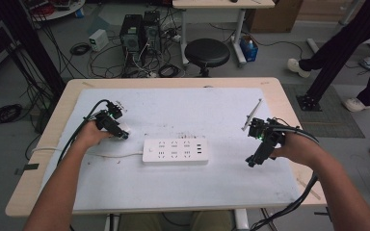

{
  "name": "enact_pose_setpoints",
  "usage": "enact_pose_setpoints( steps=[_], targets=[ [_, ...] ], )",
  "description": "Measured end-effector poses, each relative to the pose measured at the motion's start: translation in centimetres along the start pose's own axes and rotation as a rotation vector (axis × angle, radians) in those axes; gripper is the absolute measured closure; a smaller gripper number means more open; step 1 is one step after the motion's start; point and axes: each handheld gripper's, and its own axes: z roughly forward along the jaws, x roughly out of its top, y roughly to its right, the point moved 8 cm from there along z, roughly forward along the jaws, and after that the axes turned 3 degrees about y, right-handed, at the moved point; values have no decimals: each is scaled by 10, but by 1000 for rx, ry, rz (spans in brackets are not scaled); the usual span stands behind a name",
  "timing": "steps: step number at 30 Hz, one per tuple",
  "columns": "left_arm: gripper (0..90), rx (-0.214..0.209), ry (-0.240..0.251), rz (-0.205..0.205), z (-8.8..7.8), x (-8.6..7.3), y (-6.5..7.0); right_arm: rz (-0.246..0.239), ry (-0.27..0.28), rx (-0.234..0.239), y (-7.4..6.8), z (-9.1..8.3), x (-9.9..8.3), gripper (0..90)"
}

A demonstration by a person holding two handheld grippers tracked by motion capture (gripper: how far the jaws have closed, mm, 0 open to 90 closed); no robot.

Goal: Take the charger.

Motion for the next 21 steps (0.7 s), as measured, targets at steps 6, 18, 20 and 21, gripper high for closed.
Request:
enact_pose_setpoints(
  steps=[6,18,20,21],
  targets=[
    [425,29,0,2,-2,-2,-2,10,7,-4,0,0,0,11],
    [425,22,134,-16,-46,6,7,1,24,-10,-1,-2,0,11],
    [425,22,160,-9,-57,8,11,10,24,-14,-1,-2,1,11],
    [425,19,169,-5,-62,8,14,6,33,-15,-1,-3,1,11]
  ],
)
